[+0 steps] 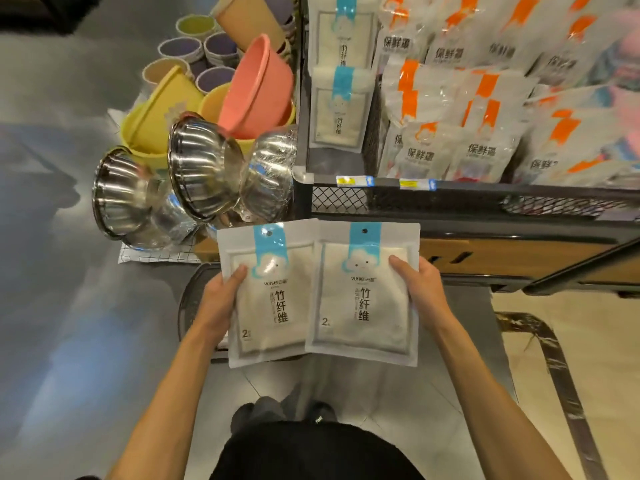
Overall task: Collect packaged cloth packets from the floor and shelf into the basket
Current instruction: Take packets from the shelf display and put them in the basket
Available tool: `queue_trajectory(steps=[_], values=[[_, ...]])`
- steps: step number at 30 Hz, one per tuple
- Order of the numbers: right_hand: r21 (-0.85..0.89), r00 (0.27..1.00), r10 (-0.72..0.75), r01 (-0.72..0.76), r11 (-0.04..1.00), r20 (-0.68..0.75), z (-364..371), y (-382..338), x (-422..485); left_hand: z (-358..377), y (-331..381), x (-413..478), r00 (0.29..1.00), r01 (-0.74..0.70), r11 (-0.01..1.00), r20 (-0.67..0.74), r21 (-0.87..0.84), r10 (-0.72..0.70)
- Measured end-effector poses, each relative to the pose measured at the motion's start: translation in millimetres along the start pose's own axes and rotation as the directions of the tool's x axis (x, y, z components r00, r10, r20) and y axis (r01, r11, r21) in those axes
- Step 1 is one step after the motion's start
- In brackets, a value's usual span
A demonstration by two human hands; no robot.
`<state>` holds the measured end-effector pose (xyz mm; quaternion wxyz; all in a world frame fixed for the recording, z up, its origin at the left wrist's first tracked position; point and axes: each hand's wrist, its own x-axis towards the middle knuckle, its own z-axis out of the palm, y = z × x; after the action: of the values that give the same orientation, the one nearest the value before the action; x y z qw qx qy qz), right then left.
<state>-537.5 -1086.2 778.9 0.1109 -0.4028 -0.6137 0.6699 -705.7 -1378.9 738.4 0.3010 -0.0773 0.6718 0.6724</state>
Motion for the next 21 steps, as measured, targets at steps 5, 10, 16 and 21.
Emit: queue_trajectory(steps=[5,10,16,21], values=[[0.006,1.000,-0.023,0.024,1.000,-0.003,-28,-13,10,35,7,-8,1.000,-0.020,0.999,0.011,-0.041,0.020],[0.035,0.998,-0.061,0.061,0.998,0.007,-41,-25,22,52,14,2,0.999,-0.030,0.999,0.036,-0.037,0.031],[0.019,0.995,-0.091,0.090,0.996,0.043,-48,-44,51,69,20,23,0.999,-0.042,0.996,0.031,-0.074,0.044],[0.016,0.993,-0.109,0.109,0.994,0.036,-44,-62,87,83,36,60,1.000,-0.021,0.994,0.013,-0.108,0.022]])
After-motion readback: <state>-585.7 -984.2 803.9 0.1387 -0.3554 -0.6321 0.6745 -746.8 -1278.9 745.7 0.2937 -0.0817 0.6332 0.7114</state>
